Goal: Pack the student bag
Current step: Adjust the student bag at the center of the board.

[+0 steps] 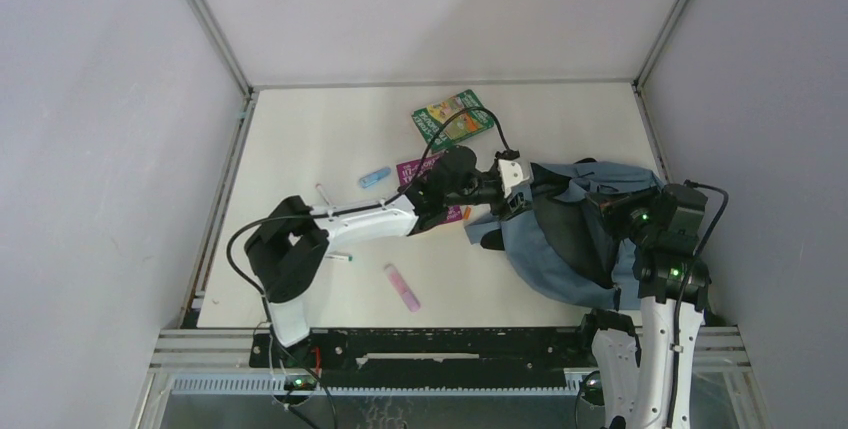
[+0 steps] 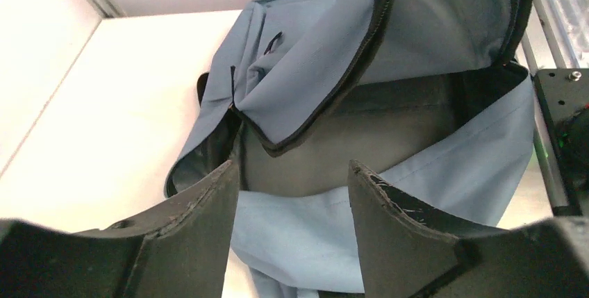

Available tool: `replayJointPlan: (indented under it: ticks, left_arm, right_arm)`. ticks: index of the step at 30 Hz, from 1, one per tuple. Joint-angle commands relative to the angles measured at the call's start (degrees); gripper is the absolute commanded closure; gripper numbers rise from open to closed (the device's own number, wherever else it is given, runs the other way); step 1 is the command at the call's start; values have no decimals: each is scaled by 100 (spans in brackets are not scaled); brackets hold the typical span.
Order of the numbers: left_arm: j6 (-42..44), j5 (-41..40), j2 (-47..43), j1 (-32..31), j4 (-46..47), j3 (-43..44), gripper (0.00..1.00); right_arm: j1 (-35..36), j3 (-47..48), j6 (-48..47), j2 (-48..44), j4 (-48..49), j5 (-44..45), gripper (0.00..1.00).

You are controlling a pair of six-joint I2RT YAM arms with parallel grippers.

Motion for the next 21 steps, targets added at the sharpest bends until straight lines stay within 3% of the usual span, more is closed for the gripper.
replayJointPlan:
  ticks: [1,8,15,21]
  left_arm:
    - [767,471,180,-96,682,208,36]
    - [979,676,605,-276,187,639,40]
    - [688,-112,1121,-415,151,1298,39]
    - [472,-230,1423,-415,181,1624,39]
  right_arm:
    - [-13,75,-135,44,211,-272,100]
    - [-22,75,-186,87,207,-378,100]
    - [-31,75,-279,112,134,-507,100]
    - [-40,75,-319,77,27,-591,100]
